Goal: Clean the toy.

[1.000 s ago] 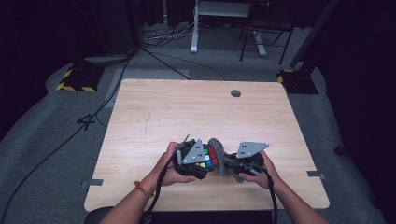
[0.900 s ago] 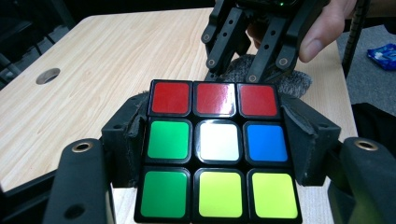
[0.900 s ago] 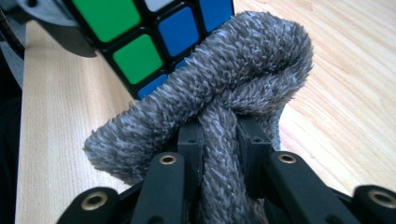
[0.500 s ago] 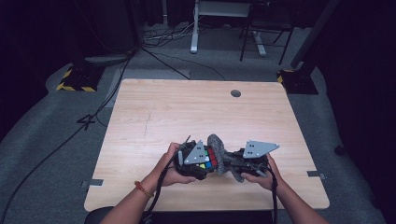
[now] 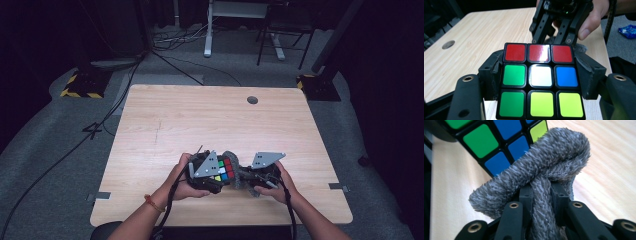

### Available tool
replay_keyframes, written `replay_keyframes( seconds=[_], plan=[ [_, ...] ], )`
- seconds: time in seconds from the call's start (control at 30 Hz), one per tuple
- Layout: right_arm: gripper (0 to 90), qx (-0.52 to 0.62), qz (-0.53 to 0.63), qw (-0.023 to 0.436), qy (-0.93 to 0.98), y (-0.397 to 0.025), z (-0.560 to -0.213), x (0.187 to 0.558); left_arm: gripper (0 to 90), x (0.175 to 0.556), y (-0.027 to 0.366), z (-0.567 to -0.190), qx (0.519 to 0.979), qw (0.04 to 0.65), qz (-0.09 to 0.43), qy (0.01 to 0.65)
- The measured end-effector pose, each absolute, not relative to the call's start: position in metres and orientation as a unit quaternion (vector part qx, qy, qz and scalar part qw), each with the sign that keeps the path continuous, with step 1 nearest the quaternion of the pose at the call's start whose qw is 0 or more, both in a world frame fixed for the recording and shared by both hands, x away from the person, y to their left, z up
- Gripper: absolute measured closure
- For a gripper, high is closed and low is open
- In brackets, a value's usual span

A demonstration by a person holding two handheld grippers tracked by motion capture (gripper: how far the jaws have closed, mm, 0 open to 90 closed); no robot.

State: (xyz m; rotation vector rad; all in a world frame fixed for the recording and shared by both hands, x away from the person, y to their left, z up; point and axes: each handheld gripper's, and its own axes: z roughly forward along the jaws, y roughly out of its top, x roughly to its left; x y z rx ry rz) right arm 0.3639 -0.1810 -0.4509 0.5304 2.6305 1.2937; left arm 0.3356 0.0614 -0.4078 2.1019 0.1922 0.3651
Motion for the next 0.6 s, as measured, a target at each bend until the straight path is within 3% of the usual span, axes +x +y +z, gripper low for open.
replay_keyframes(
  seconds=[0.27, 0.6],
  plan=[
    [75.4, 0.184, 0.492, 0.045, 0.85, -0.193, -0.442, 0.366, 32.8, 0.345, 0.072, -0.409, 0.851, 0.503, 0.116, 0.101],
    [75.5, 0.176, 0.522, 0.059, 0.833, -0.198, -0.428, 0.36, 32.3, 0.341, 0.06, -0.418, 0.881, 0.441, 0.146, 0.091]
  ],
)
